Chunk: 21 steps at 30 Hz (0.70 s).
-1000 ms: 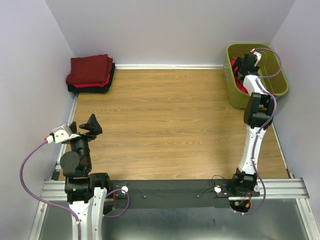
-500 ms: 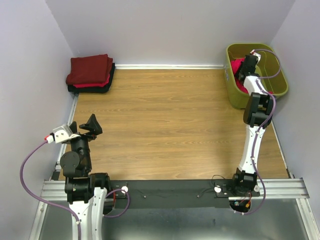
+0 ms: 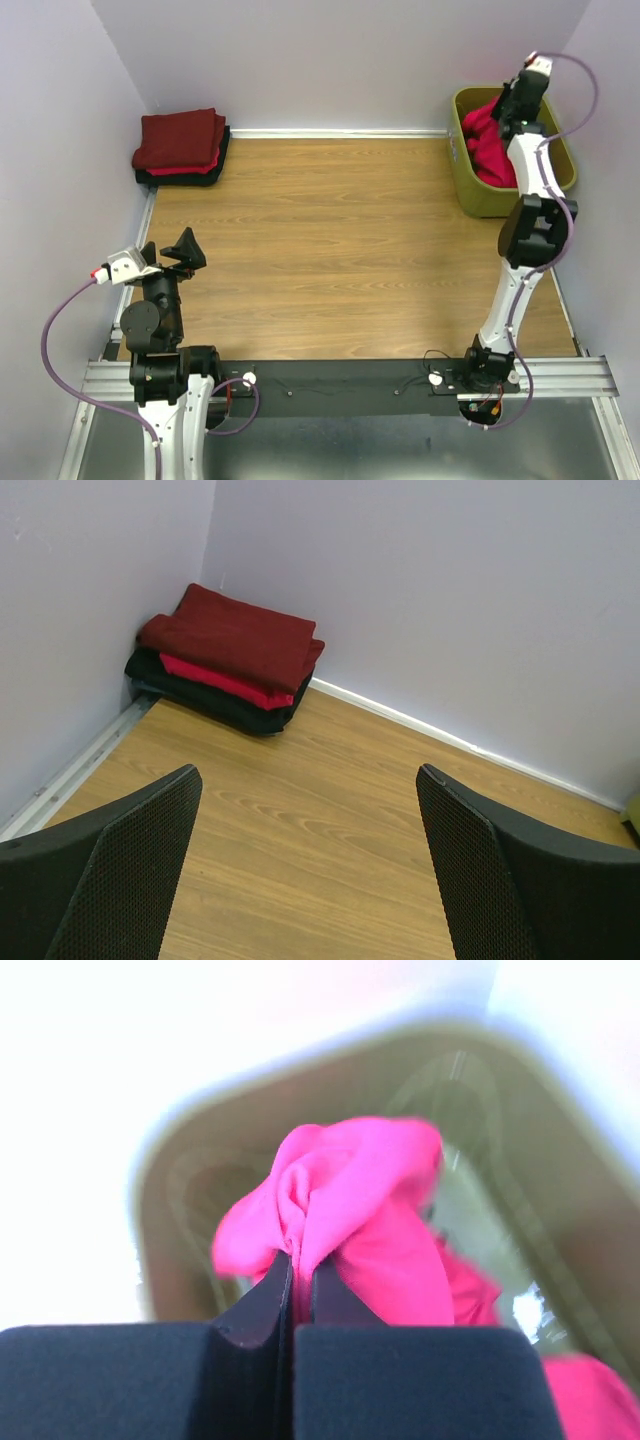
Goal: Fold and stack the t-shirts
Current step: Grab the tshirt from the pile
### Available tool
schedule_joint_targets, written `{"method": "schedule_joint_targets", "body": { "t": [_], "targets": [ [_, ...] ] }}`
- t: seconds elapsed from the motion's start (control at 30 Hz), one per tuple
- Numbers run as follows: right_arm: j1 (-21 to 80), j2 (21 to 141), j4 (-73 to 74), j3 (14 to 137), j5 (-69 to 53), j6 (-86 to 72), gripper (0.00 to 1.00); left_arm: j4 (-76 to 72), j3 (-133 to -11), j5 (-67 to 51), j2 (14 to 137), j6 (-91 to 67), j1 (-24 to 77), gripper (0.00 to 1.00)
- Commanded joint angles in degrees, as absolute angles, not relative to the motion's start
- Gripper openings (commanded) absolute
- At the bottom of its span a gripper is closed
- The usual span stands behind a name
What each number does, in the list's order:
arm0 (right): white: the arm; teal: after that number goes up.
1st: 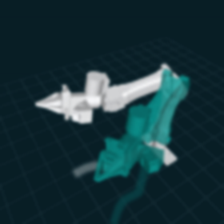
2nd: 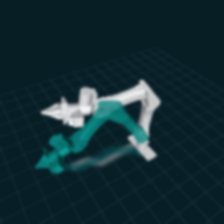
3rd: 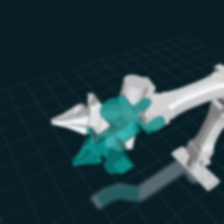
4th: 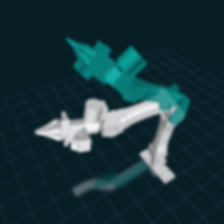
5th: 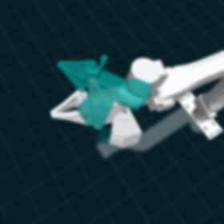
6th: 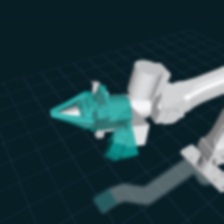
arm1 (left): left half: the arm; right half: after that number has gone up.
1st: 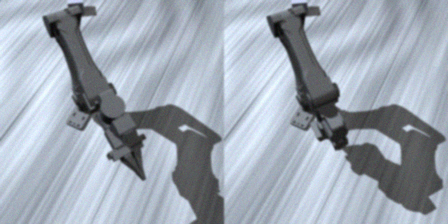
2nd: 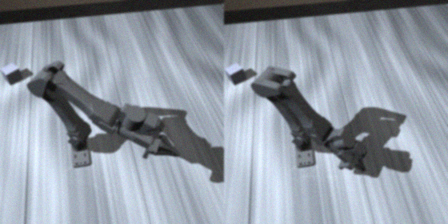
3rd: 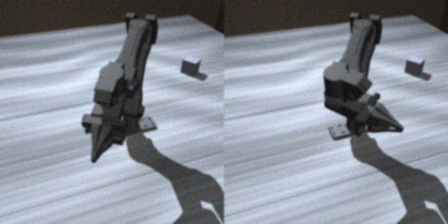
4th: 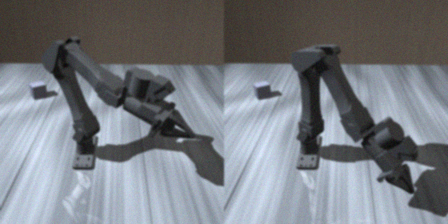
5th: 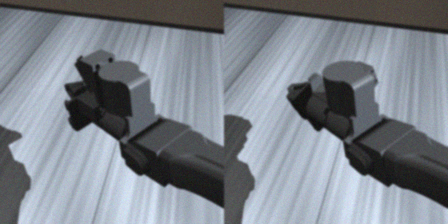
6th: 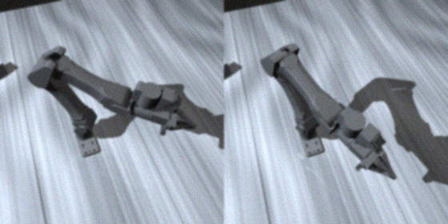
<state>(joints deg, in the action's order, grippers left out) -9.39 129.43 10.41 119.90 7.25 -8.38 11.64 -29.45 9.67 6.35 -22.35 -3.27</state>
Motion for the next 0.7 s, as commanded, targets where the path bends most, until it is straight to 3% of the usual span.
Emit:
{"method": "schedule_joint_targets", "body": {
  "t": [0.0, 0.23, 0.67],
  "targets": [
    [-9.67, 119.46, 8.26, 119.89, 7.65, -5.01, 0.01, 10.37, -29.27, 8.35, 6.50, -21.88, -3.25, 0.95],
    [-9.58, 108.12, 8.26, 116.63, 2.21, -2.73, 0.01, 10.11, -29.18, 7.91, 5.98, -21.71, -3.25, 0.95],
    [-8.09, 90.45, 6.86, 117.33, -28.81, -7.55, 0.01, 9.67, -29.00, 7.12, 3.61, -21.53, -3.25, 0.95]
  ]
}}
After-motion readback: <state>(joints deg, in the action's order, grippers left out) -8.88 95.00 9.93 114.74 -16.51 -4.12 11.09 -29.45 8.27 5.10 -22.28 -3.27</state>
